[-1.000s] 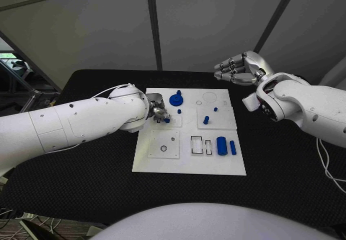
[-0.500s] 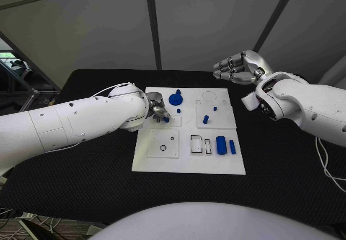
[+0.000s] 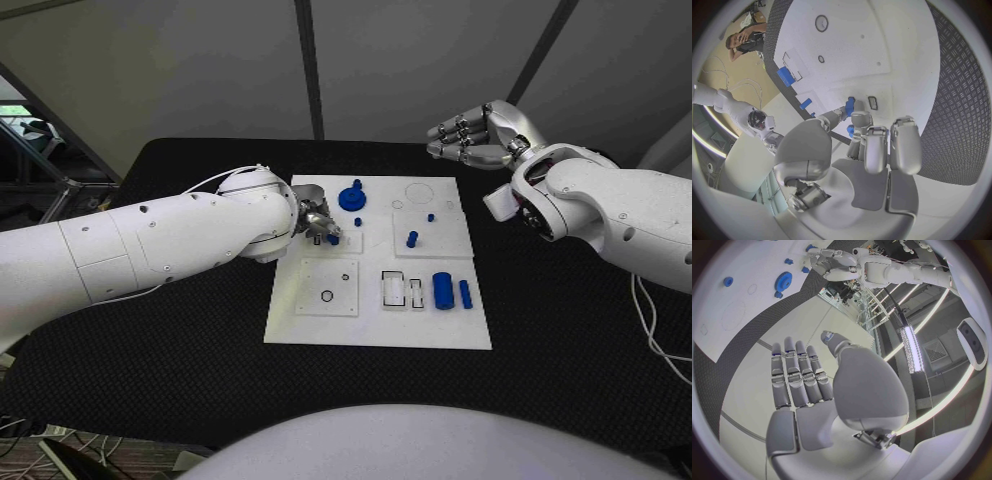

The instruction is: Assemble the parts on the task board

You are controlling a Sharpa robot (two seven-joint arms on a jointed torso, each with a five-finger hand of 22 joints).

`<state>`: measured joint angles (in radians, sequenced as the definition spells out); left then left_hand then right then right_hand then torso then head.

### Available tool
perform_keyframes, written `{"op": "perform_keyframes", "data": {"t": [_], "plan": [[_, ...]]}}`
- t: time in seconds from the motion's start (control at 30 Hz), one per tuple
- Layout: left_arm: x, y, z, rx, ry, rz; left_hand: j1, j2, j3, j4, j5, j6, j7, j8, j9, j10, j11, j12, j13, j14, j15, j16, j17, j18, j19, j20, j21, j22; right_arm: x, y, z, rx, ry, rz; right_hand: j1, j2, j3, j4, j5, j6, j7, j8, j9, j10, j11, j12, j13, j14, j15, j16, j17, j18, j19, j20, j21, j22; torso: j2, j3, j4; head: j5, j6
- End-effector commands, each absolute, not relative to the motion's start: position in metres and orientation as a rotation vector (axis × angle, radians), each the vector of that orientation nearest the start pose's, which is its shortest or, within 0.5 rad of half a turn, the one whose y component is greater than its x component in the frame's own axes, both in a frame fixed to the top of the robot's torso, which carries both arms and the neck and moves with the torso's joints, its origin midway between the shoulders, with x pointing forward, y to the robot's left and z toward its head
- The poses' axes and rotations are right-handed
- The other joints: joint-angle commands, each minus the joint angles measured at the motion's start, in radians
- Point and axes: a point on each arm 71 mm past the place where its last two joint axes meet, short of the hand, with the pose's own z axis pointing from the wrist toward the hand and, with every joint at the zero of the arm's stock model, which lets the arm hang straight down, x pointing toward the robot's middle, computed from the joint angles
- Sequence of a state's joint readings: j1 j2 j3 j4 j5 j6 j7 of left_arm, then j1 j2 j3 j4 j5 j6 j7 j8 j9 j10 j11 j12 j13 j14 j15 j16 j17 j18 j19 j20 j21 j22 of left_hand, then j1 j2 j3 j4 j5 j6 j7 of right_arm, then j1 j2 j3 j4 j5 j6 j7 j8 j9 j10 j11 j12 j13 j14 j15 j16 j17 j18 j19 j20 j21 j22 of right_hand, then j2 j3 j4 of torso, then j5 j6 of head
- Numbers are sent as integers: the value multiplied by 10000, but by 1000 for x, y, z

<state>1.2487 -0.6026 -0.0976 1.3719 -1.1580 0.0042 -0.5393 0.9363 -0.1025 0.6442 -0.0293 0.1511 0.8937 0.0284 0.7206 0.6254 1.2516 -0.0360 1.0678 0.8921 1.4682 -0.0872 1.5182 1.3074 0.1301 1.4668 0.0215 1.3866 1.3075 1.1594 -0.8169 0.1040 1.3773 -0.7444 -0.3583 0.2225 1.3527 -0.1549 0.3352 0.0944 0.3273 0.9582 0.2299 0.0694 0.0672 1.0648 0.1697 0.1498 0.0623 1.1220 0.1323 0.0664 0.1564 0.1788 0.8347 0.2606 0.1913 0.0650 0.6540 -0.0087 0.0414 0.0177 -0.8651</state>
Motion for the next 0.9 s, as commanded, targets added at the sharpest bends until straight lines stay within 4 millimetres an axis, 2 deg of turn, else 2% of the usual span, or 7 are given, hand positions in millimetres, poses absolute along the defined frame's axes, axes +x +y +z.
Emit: {"op": "perform_keyframes", "data": {"t": [0.03,0.33,0.9], "plan": [[503,141,-228,-838,22256,-3732,-117,1,-104,25,-15,99,2,16,-13,91,-24,79,35,835,-67,-14,2036,-789,175,-52,46,452,522,-234,-152,4762,14651,11330,-71,53,-73,2,71,-20,27,-32,6,-58,18,13,2,-62,34,-23,-11,70,60,16,-54,-6,0,0,-4,2,-9],[503,140,-228,-817,22269,-3731,-192,-6,-360,128,-22,166,-15,32,-26,155,-38,179,130,837,-79,-11,2041,-806,210,-62,101,532,522,-235,-152,4766,14666,11327,-71,53,-73,2,71,-20,27,-32,6,-58,18,13,2,-62,34,-23,-11,70,60,16,-54,-6,4,-8,-3,-9,-65],[505,140,-228,-895,22201,-3705,-418,93,-1157,522,-27,253,-19,28,-77,195,-42,281,197,839,-87,-14,2045,-821,246,-75,137,619,523,-234,-152,4763,14696,11344,-87,59,-92,12,88,-22,30,-32,6,-65,22,15,2,-71,38,-25,-23,68,63,18,-77,-7,2,-6,-5,-29,-63]]}}
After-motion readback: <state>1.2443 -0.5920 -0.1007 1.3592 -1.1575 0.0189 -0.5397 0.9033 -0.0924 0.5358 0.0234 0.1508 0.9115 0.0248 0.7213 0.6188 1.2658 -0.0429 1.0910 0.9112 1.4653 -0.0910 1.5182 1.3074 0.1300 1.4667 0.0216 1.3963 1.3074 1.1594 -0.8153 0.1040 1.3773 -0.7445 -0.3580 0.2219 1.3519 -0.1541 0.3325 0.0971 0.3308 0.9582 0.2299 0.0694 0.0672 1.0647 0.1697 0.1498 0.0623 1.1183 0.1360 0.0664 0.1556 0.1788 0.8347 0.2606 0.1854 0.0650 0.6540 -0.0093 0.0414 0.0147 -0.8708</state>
